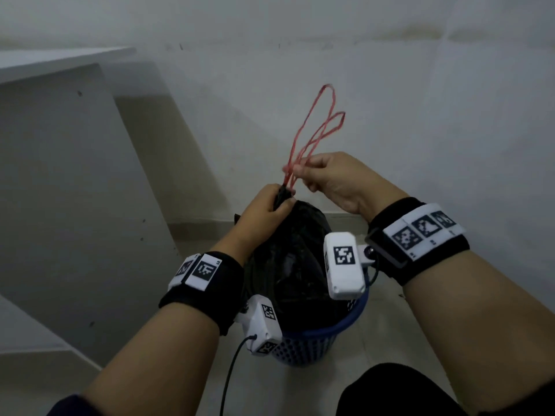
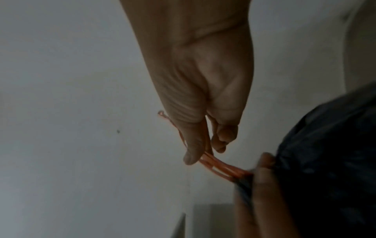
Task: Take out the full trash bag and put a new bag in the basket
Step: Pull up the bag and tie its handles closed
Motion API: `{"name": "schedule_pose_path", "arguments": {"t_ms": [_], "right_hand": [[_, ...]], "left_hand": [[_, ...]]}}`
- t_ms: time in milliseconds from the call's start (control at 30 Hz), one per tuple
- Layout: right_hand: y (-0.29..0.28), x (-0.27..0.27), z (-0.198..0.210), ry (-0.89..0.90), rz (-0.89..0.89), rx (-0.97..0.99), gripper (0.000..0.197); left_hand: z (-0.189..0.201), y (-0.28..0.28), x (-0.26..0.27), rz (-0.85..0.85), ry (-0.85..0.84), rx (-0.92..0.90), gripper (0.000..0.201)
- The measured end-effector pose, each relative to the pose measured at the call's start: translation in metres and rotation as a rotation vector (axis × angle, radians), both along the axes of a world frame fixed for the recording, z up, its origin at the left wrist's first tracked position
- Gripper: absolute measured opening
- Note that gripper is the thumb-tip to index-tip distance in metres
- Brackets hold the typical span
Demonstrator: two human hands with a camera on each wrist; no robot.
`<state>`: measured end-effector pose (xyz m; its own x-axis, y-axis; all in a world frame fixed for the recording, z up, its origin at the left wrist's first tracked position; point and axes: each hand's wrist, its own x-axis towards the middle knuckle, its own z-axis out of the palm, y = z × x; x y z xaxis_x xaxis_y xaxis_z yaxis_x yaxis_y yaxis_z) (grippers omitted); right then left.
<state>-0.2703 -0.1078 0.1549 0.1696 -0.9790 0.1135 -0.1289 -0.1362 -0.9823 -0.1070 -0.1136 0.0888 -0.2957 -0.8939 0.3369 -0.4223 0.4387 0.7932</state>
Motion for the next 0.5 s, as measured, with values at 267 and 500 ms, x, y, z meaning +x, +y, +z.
{"name": "schedule_pose_path", "arguments": {"t_ms": [267, 500], "right_hand": [[0.001, -0.002, 0.009, -0.292, -0.119, -0.093, 0.020], [0.011, -0.014, -0.022, -0.037, -0.022, 0.007, 0.041]], "left_hand": [[0.006, 0.006, -0.008, -0.073, 0.097, 0.060, 0.036], [-0.001, -0.005, -0.009, 0.056, 0.373, 0.071, 0.059]]}}
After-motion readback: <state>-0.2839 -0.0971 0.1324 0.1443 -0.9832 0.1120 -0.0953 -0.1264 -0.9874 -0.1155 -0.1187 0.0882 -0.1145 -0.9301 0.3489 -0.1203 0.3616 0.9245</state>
